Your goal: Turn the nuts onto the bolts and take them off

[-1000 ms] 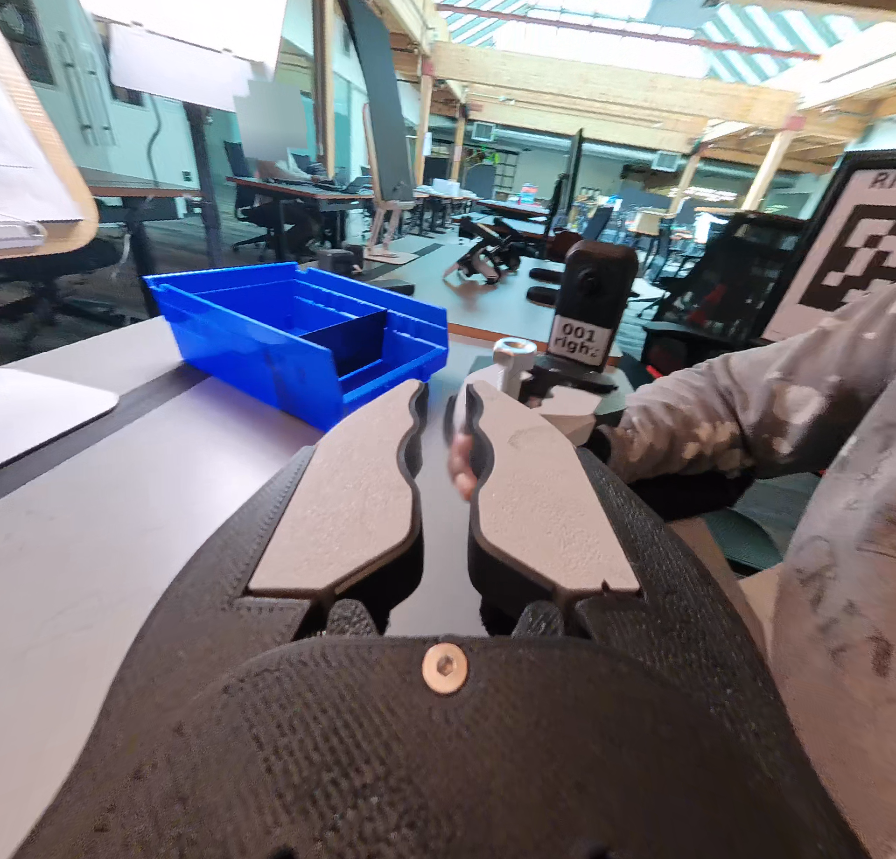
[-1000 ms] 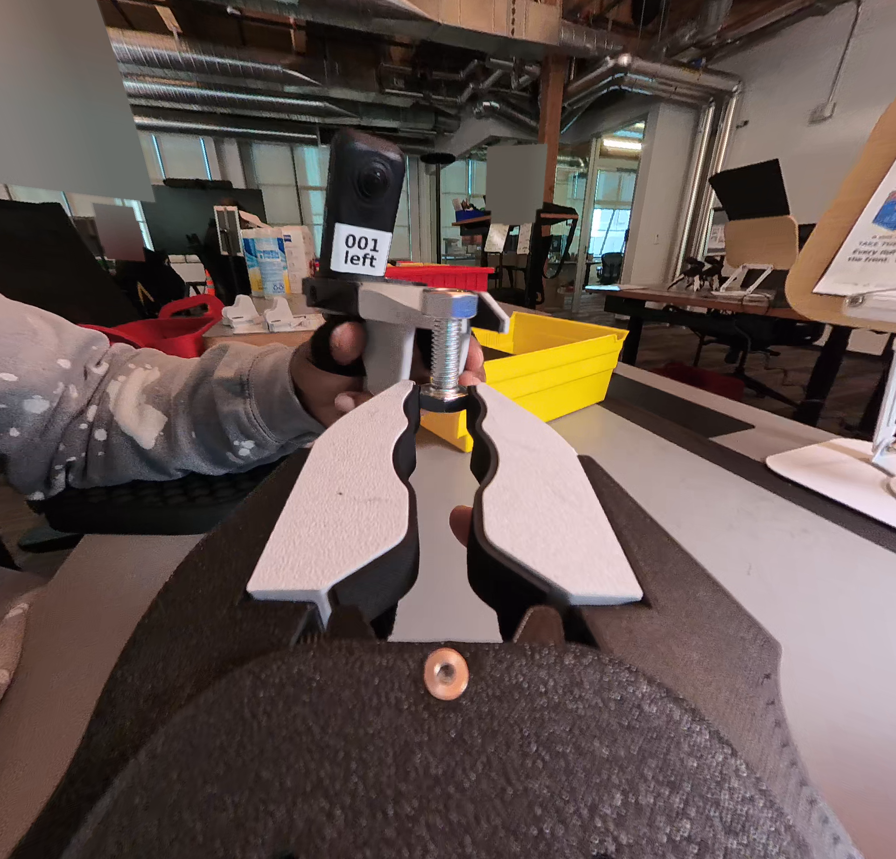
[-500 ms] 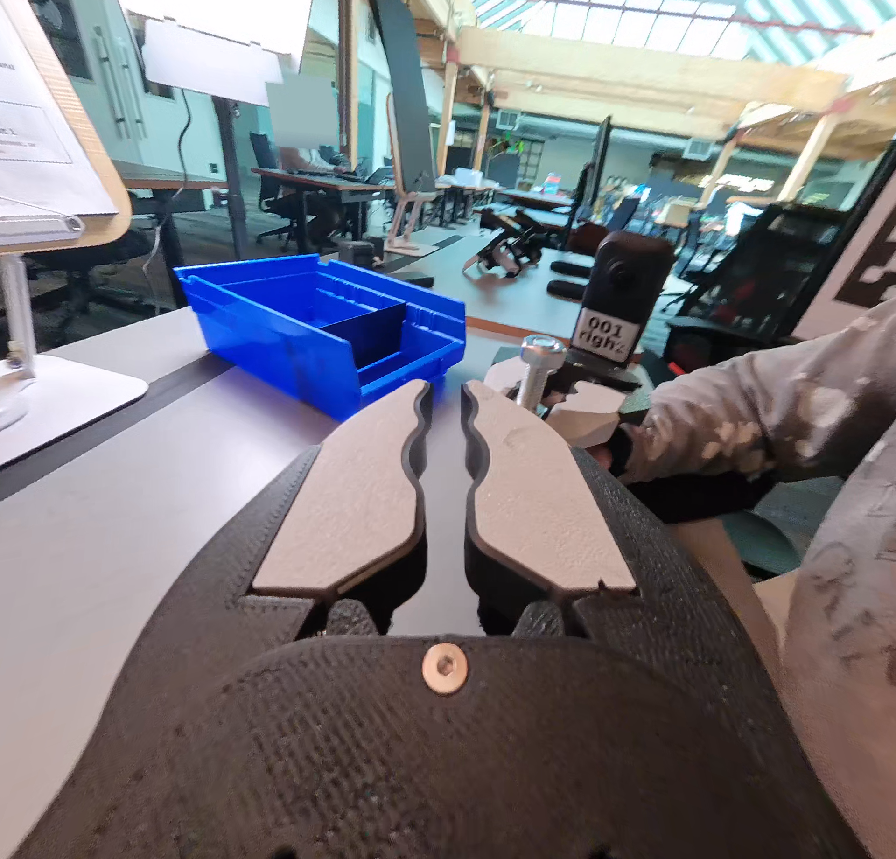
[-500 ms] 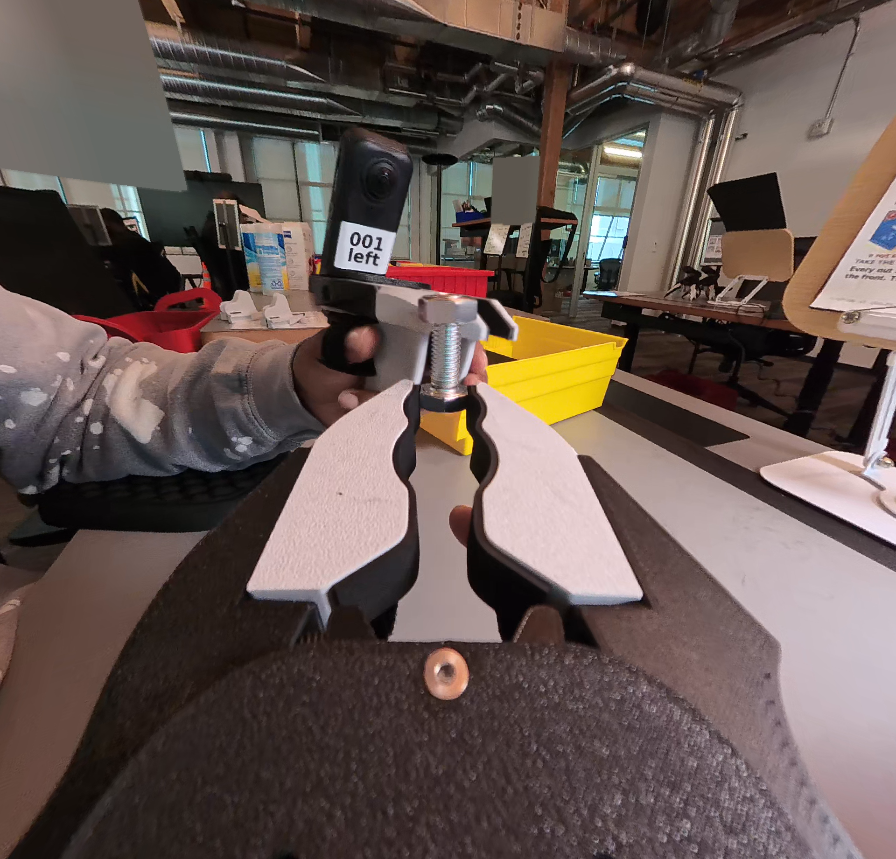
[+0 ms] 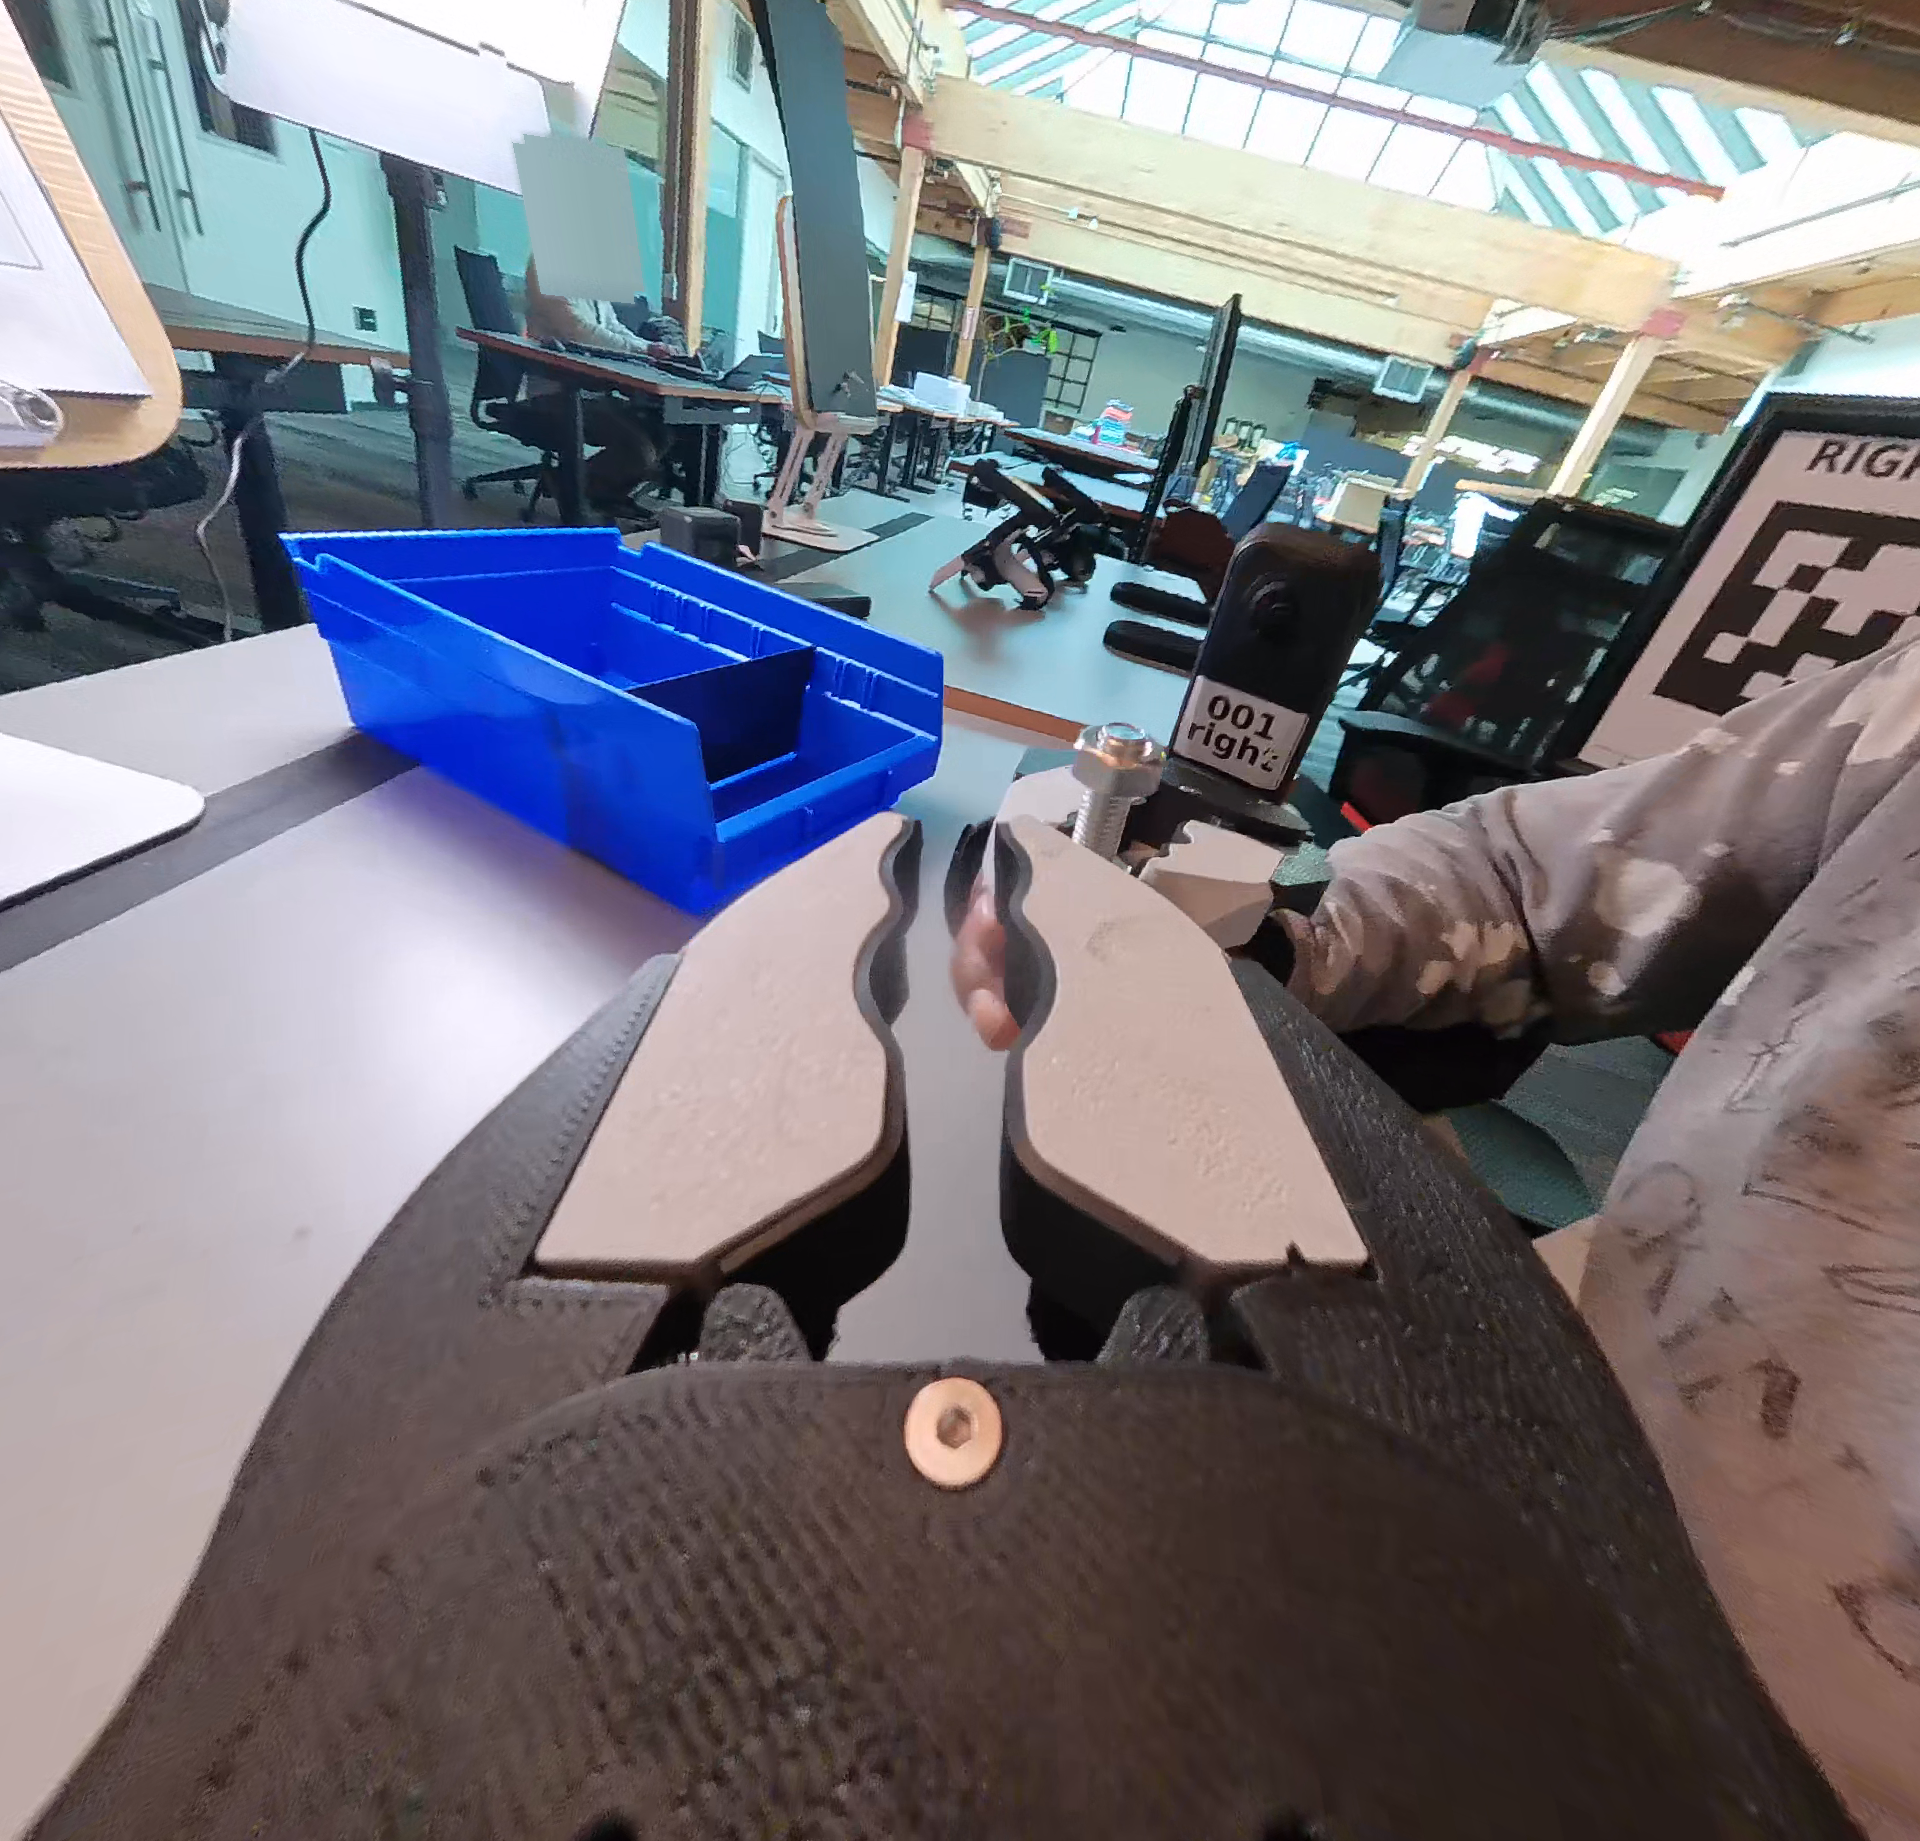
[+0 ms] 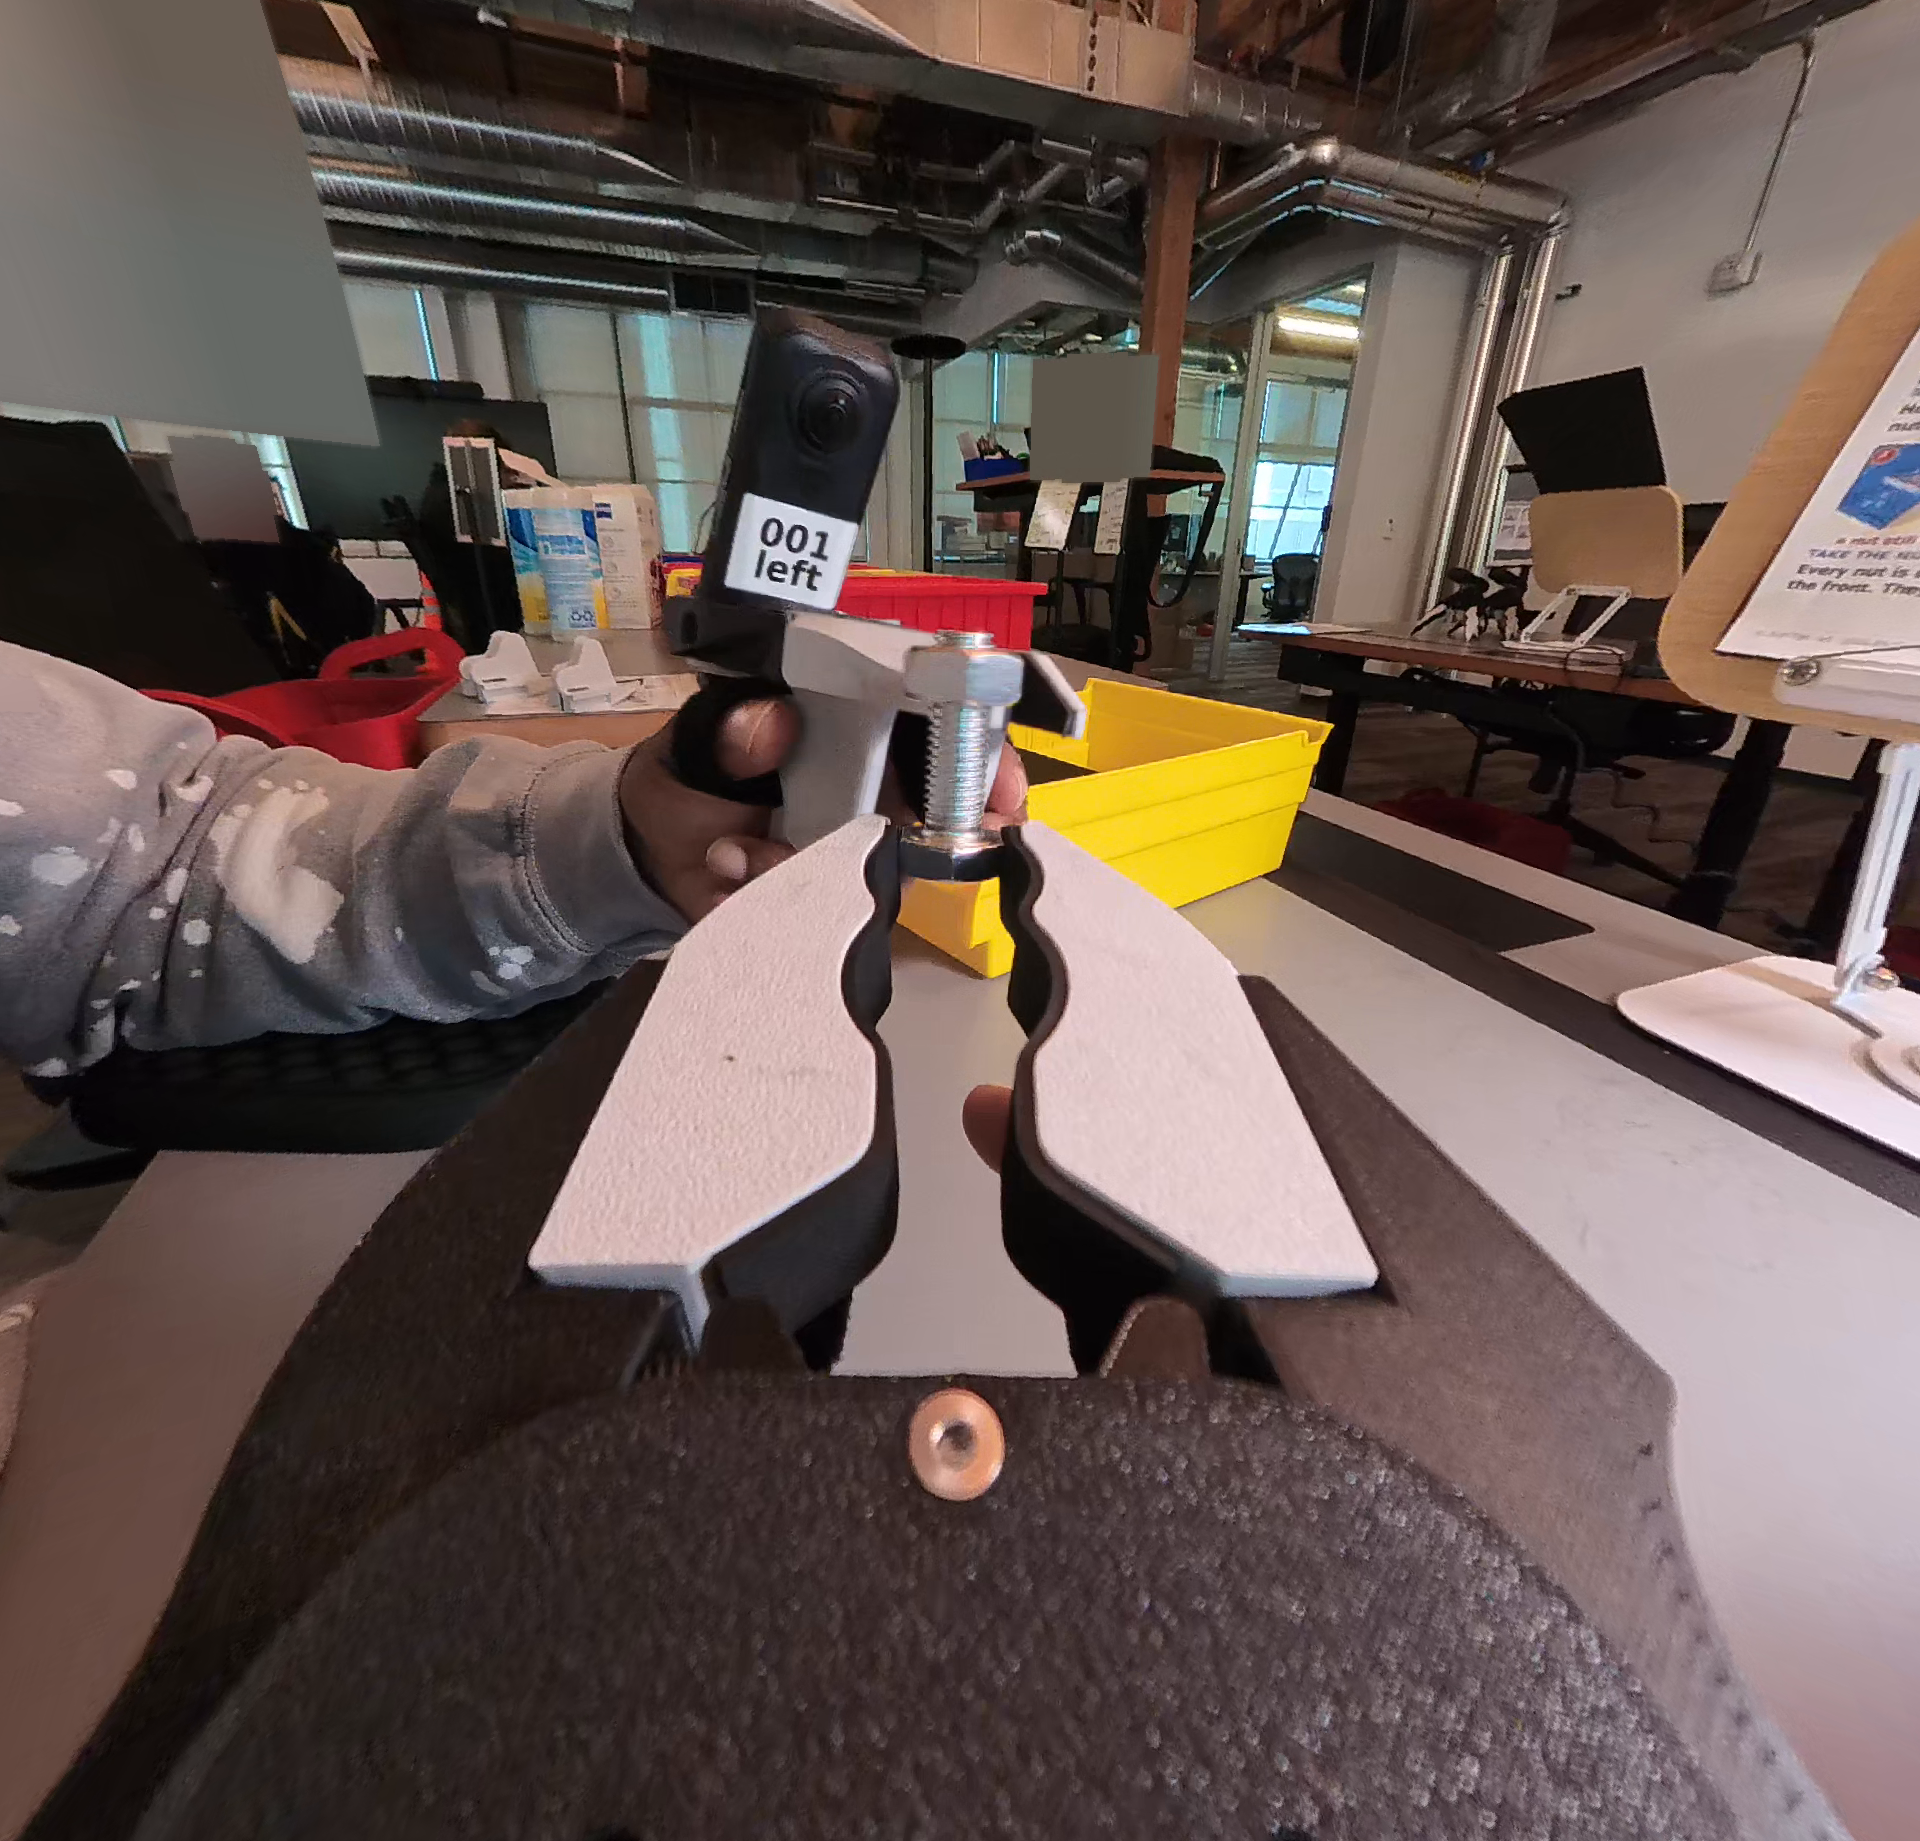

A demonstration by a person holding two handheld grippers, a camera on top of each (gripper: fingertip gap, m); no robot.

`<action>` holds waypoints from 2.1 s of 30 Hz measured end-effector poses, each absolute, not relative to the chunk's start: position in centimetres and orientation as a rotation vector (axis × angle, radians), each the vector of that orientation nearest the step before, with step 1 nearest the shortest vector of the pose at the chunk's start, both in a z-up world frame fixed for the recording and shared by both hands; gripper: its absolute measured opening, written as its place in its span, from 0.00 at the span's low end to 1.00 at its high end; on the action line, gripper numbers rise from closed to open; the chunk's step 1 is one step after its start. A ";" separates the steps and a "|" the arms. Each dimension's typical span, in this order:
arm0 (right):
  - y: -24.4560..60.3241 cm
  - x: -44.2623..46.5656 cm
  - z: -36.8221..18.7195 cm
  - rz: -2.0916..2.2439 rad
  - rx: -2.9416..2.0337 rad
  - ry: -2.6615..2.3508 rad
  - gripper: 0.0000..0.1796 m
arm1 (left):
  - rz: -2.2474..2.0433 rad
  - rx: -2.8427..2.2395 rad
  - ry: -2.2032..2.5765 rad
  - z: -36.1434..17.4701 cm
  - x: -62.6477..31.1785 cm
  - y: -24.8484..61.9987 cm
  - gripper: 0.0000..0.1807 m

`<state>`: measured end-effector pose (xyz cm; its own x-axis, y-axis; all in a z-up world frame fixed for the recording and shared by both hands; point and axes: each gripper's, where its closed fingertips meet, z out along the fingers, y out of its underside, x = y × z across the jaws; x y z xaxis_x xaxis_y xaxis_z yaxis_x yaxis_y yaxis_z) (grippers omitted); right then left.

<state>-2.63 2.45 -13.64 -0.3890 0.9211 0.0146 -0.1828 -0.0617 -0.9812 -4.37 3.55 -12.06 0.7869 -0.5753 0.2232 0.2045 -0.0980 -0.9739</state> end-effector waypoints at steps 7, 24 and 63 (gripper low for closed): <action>2.2 -2.9 -14.2 1.584 -0.880 -1.351 0.10 | -0.734 -1.502 0.400 -11.6 -1.7 2.9 0.13; 2.3 -2.5 -13.5 1.626 -0.856 -1.315 0.10 | -0.673 -1.533 0.344 -11.5 -2.8 3.4 0.05; 1.5 -2.2 -13.4 1.725 -0.867 -1.356 0.10 | -0.656 -1.520 0.392 -11.5 -2.4 2.9 0.07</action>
<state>-2.22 1.55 -13.44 -0.4781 0.8766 -0.0540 -0.1546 -0.1445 -0.9773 -2.43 2.93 -11.47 0.7723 -0.6146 0.1608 0.1496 -0.0701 -0.9863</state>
